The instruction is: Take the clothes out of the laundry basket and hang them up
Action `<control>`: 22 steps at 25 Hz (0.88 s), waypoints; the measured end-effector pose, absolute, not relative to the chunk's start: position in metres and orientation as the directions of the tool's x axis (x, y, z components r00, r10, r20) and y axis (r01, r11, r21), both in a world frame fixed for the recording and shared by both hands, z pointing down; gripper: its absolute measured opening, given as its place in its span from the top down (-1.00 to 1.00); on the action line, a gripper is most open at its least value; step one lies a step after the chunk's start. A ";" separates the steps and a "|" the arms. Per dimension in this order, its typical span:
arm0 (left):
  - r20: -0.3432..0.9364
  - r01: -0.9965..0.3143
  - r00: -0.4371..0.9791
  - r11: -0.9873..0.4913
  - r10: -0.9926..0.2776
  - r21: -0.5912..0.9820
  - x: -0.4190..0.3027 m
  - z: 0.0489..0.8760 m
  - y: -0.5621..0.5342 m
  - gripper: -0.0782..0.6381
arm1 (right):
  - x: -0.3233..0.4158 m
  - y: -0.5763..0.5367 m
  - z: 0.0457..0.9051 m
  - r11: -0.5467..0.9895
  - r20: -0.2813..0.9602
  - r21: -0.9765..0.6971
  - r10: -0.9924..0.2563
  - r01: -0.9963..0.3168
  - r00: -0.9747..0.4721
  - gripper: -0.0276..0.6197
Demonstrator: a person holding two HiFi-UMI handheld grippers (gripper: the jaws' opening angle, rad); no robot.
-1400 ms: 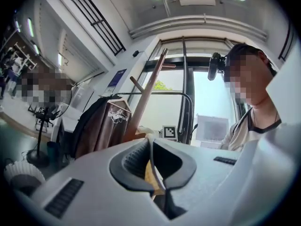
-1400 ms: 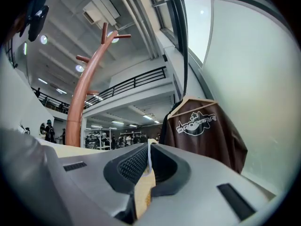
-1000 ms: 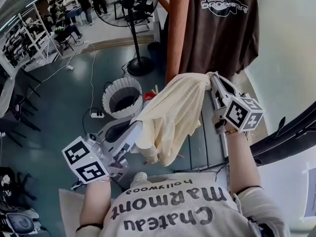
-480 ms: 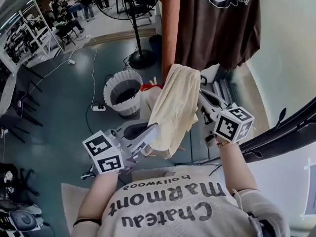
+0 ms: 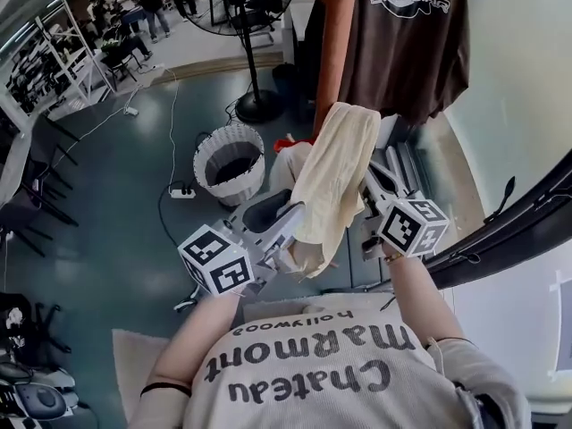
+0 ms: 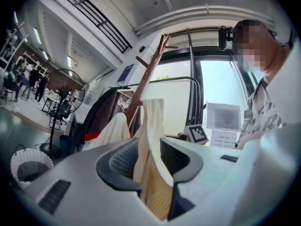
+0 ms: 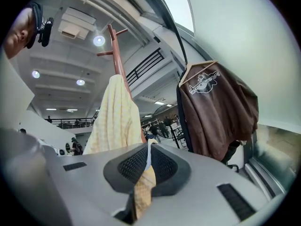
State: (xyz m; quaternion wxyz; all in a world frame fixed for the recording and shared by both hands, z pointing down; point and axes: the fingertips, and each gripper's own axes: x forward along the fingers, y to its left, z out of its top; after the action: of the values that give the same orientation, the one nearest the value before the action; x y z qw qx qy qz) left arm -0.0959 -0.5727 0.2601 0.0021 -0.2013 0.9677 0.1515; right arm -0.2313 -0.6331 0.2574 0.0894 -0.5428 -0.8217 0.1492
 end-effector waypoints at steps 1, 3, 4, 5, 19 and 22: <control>-0.066 -0.373 -0.926 0.876 -0.371 0.305 -0.092 0.261 -0.566 0.37 | -0.232 -0.634 0.258 0.383 -0.020 -0.344 0.910 0.857 -0.415 0.81; -0.072 -0.352 -0.935 0.878 -0.348 0.326 -0.083 0.263 -0.556 0.35 | -0.234 -0.639 0.259 0.410 -0.039 -0.361 0.891 0.837 -0.453 0.81; -0.076 -0.347 -0.937 0.876 -0.342 0.336 -0.078 0.264 -0.553 0.35 | -0.235 -0.642 0.260 0.417 -0.052 -0.379 0.882 0.826 -0.469 0.81; -0.076 -0.345 -0.937 0.873 -0.340 0.345 -0.072 0.265 -0.553 0.35 | -0.235 -0.646 0.260 0.419 -0.065 -0.404 0.874 0.813 -0.482 0.81; -0.112 -0.273 -0.962 0.915 -0.251 0.296 0.024 0.249 -0.552 0.75 | -0.192 -0.706 0.263 0.284 -0.190 -0.718 0.798 0.635 -0.572 0.76; -0.101 -0.263 -0.965 0.920 -0.244 0.289 0.049 0.248 -0.548 0.76 | -0.179 -0.710 0.264 0.263 -0.218 -0.732 0.783 0.628 -0.583 0.72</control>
State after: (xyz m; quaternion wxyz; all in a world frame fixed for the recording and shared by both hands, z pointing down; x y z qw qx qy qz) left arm 0.0490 -0.5483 0.2480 0.0313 -0.1295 0.9794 0.1518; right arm -0.1794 -0.7103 0.2642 0.0943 -0.4468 -0.7892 0.4107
